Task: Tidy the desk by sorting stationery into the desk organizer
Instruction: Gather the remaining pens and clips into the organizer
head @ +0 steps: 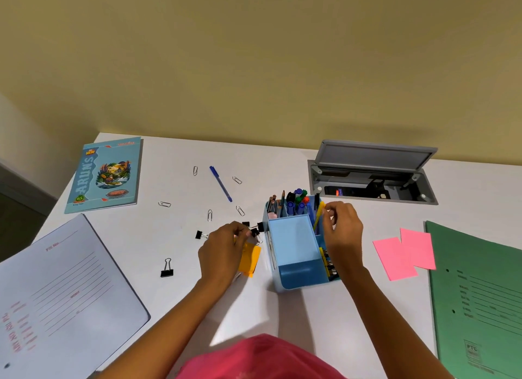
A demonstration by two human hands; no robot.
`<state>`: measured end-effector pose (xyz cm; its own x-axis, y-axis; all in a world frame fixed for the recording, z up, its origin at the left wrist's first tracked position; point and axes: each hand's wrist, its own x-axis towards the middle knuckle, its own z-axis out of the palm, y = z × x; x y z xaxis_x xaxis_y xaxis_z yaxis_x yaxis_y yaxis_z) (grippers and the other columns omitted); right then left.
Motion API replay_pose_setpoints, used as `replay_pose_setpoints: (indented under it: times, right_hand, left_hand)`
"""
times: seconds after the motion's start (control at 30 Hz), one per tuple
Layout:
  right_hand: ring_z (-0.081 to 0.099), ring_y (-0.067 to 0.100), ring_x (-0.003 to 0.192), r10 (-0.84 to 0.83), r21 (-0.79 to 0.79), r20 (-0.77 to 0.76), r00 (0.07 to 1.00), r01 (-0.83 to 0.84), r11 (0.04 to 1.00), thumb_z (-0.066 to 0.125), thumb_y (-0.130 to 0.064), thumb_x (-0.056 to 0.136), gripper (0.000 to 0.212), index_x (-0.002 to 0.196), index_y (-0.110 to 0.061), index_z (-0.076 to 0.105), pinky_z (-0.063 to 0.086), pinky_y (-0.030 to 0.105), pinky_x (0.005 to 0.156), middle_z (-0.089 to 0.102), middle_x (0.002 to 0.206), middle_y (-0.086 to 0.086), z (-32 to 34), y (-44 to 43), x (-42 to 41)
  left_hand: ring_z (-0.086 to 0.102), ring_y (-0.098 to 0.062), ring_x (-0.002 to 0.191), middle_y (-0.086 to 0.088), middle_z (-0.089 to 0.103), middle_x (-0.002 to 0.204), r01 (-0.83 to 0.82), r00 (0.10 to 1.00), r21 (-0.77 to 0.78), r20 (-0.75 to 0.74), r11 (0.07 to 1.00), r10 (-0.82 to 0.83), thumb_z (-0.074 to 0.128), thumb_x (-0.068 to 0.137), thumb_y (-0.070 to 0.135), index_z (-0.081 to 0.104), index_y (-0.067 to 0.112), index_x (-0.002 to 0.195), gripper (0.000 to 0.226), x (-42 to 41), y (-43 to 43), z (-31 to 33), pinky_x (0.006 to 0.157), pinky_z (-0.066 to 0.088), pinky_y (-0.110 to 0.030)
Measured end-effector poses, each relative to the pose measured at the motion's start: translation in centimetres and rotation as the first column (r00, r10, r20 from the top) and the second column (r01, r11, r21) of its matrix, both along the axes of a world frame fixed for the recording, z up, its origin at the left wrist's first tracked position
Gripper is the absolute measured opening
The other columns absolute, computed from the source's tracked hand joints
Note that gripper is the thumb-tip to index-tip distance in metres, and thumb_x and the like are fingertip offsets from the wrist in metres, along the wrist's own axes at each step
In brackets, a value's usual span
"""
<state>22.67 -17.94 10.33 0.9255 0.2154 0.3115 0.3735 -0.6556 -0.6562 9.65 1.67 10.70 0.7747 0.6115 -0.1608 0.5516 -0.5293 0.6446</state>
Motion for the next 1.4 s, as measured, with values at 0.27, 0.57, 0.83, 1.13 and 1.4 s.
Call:
replay_pose_setpoints:
  times: [0.27, 0.57, 0.83, 1.13, 1.4]
  right_hand:
    - [0.063, 0.024, 0.076, 0.067, -0.035, 0.353, 0.933, -0.058, 0.998, 0.053, -0.005, 0.091, 0.017, 0.095, 0.007, 0.064, 0.051, 0.022, 0.066, 0.066, 0.089, 0.017, 0.9, 0.6, 0.2]
    - [0.066, 0.027, 0.079, 0.029, -0.025, 0.132, 0.991, -0.026, 0.999, 0.051, -0.01, 0.088, 0.022, 0.099, 0.003, 0.066, 0.047, 0.023, 0.072, 0.069, 0.092, 0.017, 2.4, 1.1, -0.7]
    - [0.064, 0.022, 0.082, 0.01, -0.034, 0.059, 0.998, -0.008, 0.999, 0.053, -0.009, 0.091, 0.018, 0.101, 0.0, 0.065, 0.04, 0.013, 0.074, 0.068, 0.095, 0.015, 2.3, 1.2, -1.0]
    - [0.055, 0.006, 0.079, 0.0, -0.001, 0.06, 0.998, 0.0, 1.0, 0.051, -0.015, 0.089, 0.023, 0.099, -0.001, 0.065, 0.034, -0.003, 0.068, 0.068, 0.092, 0.012, 2.5, 1.5, -1.9]
    - [0.054, 0.004, 0.074, 0.065, 0.173, 0.125, 0.99, -0.087, 0.981, 0.061, -0.01, 0.086, 0.014, 0.098, -0.003, 0.063, 0.043, 0.003, 0.068, 0.065, 0.083, 0.005, 3.8, 3.0, -3.1]
  left_hand:
    - [0.054, -0.029, 0.109, -0.008, 0.064, 0.114, 0.065, 0.994, 0.223, -0.101, 0.973, -0.044, 0.044, 0.097, 0.022, 0.062, 0.016, 0.117, 0.027, 7.2, 6.2, -4.2, 0.071, 0.046, -0.038]
    - [0.045, -0.034, 0.115, -0.014, 0.039, 0.138, 0.359, 0.889, 0.283, -0.395, 0.89, -0.233, 0.041, 0.096, 0.013, 0.041, 0.01, 0.134, 0.037, 9.4, 7.1, -8.1, 0.084, 0.047, -0.041]
    - [0.061, -0.032, 0.092, -0.02, 0.061, 0.103, 0.1, 0.969, 0.191, -0.243, 0.976, -0.052, 0.049, 0.096, 0.013, 0.058, -0.003, 0.104, 0.02, 7.5, 7.0, -7.7, 0.073, 0.049, -0.035]
    - [0.061, -0.032, 0.081, -0.017, 0.065, 0.087, -0.041, 0.998, 0.066, 0.045, 0.997, 0.038, 0.058, 0.087, 0.003, 0.059, -0.002, 0.092, 0.006, 4.7, 6.3, -5.7, 0.062, 0.039, -0.031]
    - [0.061, -0.006, 0.077, 0.009, 0.064, 0.083, 0.024, 0.922, -0.044, 0.387, 0.999, -0.005, 0.063, 0.086, 0.008, 0.058, 0.021, 0.089, 0.014, 1.3, 2.3, 1.5, 0.065, 0.046, -0.018]
